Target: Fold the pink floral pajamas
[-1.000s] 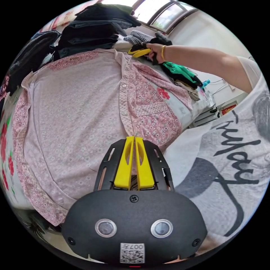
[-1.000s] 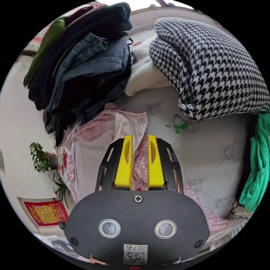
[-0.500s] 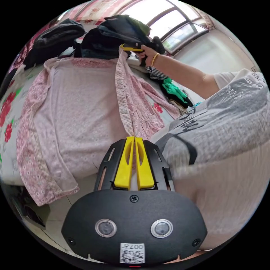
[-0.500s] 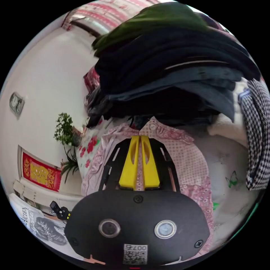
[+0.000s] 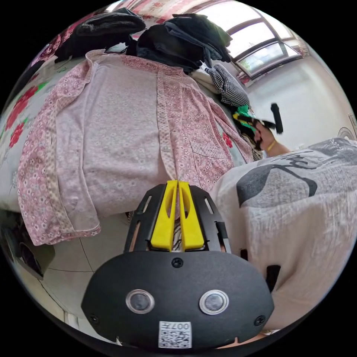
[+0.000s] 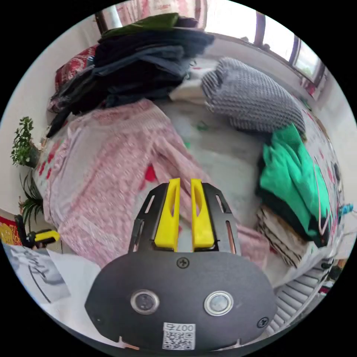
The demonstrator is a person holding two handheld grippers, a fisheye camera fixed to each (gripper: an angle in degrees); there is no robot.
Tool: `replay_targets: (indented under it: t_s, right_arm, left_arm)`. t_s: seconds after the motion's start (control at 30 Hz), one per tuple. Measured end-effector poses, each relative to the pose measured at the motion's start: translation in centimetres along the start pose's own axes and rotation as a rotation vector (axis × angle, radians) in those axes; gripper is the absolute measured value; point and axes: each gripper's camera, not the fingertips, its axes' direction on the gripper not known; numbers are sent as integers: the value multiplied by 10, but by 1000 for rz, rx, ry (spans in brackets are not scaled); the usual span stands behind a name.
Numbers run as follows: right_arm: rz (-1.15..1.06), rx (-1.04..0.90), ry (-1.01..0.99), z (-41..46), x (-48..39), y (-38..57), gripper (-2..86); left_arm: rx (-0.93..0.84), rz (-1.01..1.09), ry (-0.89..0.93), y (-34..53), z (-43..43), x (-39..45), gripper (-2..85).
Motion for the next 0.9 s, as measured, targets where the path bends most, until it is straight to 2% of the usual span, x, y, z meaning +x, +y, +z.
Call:
replay_targets:
  t_s: [0.17, 0.2, 0.23, 0.3, 0.33, 0.43, 0.47, 0.53, 0.6, 0.7, 0.9]
  right_arm:
    - [1, -303, 166, 43, 44, 73, 9]
    - [-47, -215, 188, 38, 49, 80, 6]
    - [-18, -251, 288, 42, 55, 81, 4]
    - [31, -440, 579, 74, 87, 85, 0]
    - [33, -433, 586, 76, 92, 86, 0]
    - [72, -334, 514, 57, 95, 83, 2]
    - [69, -220, 455, 39, 83, 83, 5]
    - [62, -59, 259, 13, 60, 89, 11]
    - [3, 49, -154, -2, 28, 106, 33]
    - [-108, -13, -416, 15, -20, 127, 66]
    - [-315, -217, -387, 61, -90, 161, 80]
  left_arm:
    - [-5, -30, 2, 0, 2, 3, -10]
    - [-8, -29, -3, 0, 2, 4, -10]
    - [-15, -29, -15, -1, 2, 6, -10]
    - [-19, -22, -20, -2, 2, 11, -10]
    - [-24, -18, -23, -3, 4, 15, -10]
    - [-56, -14, -27, -5, 8, 22, -10]
    - [-53, -19, -33, -6, 8, 24, -10]
    - [-42, -28, -33, -6, 6, 28, -10]
    - [-30, -31, -40, -5, 5, 34, -10]
    - [-21, -39, -53, -4, 5, 43, -10]
    - [-1, -32, -62, -1, 3, 63, -10]
